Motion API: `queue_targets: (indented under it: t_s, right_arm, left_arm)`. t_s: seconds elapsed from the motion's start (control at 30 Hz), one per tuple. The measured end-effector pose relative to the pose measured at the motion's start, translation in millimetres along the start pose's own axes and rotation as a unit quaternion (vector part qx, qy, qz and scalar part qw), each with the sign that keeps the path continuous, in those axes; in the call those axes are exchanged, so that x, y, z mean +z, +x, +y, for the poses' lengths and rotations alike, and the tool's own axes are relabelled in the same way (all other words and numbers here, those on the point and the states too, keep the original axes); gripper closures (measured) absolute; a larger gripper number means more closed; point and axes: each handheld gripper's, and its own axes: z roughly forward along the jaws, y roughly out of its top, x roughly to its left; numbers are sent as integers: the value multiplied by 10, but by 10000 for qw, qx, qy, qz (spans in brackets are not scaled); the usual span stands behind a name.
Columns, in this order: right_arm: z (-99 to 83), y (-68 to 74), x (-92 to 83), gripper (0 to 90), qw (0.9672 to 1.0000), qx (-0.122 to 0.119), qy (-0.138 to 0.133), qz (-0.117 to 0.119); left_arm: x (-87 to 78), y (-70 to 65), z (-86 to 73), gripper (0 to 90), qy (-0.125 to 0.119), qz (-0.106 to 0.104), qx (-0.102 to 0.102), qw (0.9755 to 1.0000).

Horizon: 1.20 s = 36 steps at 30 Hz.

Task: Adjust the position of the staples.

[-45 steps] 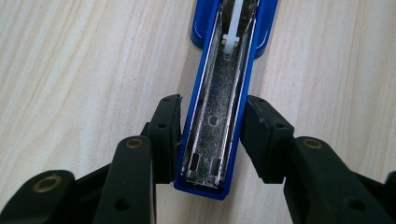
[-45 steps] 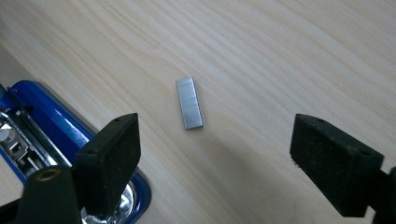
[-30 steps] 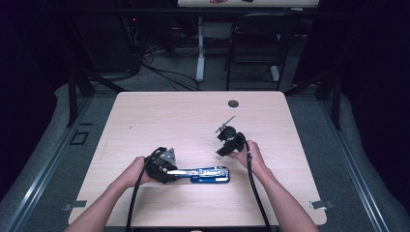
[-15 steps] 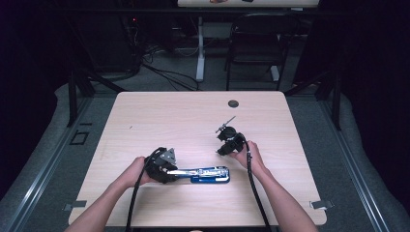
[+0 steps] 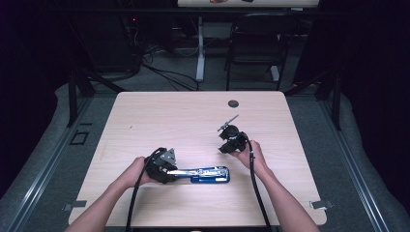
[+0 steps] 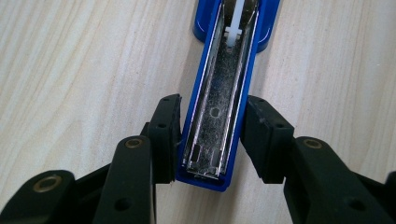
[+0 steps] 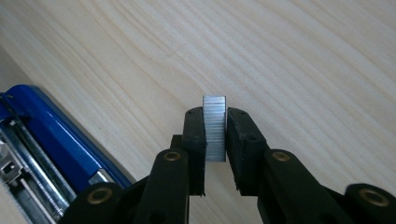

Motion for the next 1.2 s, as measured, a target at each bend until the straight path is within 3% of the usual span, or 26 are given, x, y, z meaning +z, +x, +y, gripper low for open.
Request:
queue_targets:
  t_s: [0.4,0.5,0.77,1.1,1.2]
  right_arm:
    - [-115,-4,-339,784,9996,162,-226,-67]
    - [-156,11,-403,784,9988,289,-400,-71]
    - [-251,34,-490,784,9987,326,-371,-148]
    - [-485,104,-468,784,9987,444,45,-240]
    - [-572,104,-458,783,9988,343,235,-242]
  left_arm:
    - [-4,4,-2,587,3,-27,24,10000]
    - [-2,0,-3,589,-14,-5,29,10000]
    - [0,3,-4,590,-17,-13,34,10000]
    - [3,3,-3,590,-10,-17,37,10000]
    - [1,-1,-2,591,1,-20,45,10000]
